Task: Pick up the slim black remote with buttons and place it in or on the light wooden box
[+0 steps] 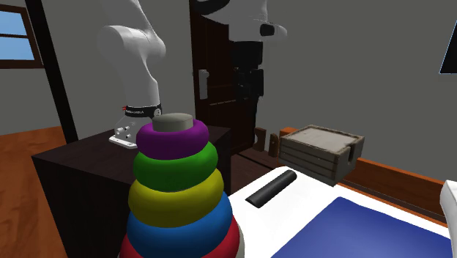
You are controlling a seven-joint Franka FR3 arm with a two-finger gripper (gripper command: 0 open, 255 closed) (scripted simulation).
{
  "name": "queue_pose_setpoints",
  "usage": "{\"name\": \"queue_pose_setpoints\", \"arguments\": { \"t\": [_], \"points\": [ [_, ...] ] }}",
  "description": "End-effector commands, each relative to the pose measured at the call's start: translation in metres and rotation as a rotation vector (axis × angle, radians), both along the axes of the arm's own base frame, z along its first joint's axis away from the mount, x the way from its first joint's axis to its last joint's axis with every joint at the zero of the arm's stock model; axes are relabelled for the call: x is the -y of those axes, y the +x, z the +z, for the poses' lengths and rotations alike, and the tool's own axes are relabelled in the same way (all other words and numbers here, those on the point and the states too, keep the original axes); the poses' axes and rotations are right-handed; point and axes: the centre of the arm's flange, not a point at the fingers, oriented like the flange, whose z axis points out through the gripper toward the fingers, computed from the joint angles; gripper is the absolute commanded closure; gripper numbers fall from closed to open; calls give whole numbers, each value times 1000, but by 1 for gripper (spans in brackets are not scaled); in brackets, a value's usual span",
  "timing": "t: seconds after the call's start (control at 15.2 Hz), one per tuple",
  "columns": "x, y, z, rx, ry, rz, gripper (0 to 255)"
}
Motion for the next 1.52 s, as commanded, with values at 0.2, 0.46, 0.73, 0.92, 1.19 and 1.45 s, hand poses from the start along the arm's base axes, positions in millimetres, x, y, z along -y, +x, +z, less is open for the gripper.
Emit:
{"name": "queue_pose_setpoints", "arguments": {
  "t": [0.2,0.46,0.73,0.92,1.19,1.45],
  "points": [
    [3,30,-58,30,-23,154,0],
    [4,55,-103,51,-41,273,0],
    [2,80,-147,72,-58,393,0],
    [2,85,-165,76,-62,414,0],
    [3,87,-186,76,-62,414,0],
    [3,88,-195,76,-62,414,0]
  ]
}}
